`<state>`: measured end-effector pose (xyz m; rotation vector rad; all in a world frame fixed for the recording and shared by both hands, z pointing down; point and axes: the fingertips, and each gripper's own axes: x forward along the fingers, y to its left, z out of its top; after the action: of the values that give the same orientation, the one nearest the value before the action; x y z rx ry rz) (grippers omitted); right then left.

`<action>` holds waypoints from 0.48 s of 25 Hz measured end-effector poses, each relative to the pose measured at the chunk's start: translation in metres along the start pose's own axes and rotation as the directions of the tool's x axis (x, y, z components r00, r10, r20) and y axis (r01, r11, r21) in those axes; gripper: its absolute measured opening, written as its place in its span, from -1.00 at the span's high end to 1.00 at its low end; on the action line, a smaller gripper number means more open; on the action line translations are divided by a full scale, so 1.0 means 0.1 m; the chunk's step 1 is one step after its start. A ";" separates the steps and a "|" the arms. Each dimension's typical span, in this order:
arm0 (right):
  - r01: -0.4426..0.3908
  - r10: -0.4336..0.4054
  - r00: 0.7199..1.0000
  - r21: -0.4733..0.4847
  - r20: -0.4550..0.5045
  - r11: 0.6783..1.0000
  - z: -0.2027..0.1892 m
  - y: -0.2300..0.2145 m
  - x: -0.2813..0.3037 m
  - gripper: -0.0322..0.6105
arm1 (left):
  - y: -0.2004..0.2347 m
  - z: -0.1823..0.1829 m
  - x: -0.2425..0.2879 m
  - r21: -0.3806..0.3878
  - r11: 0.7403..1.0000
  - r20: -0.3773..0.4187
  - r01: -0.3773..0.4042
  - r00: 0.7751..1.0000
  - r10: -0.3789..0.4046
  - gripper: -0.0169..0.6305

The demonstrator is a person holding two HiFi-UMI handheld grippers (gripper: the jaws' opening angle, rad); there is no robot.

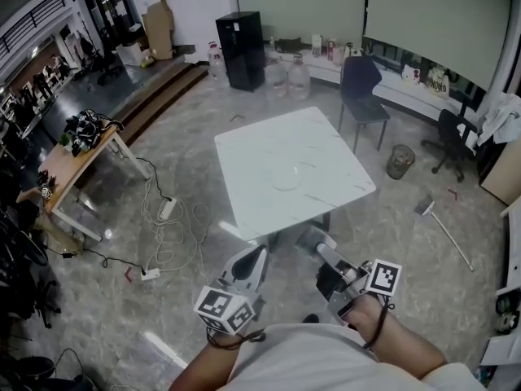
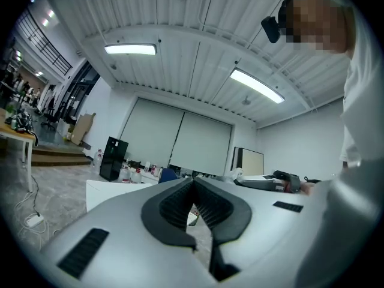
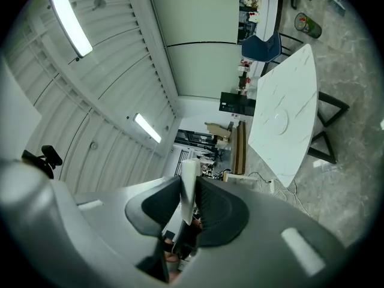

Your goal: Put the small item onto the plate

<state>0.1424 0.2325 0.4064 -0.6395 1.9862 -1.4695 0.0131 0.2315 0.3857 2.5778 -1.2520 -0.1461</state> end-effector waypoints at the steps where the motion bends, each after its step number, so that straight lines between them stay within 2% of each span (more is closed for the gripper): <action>1: -0.001 0.001 1.000 0.000 -0.009 1.000 0.09 -0.04 0.02 0.65 | 0.01 0.00 0.08 0.000 1.000 0.001 -0.008 1.000 0.008 0.93; 7: -0.003 0.003 1.000 0.024 -0.021 1.000 0.45 -0.23 0.12 0.65 | 0.13 -0.03 0.48 -0.001 1.000 -0.014 -0.030 0.999 0.030 0.93; 12: 0.014 -0.014 1.000 0.037 -0.005 0.999 0.70 -0.42 0.31 0.65 | 0.35 -0.04 0.81 -0.008 1.000 -0.024 -0.018 1.000 0.018 0.93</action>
<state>0.1707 0.1519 0.4261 -0.6354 1.9569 -1.5139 0.0382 0.1481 0.4016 2.5529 -1.2629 -0.1157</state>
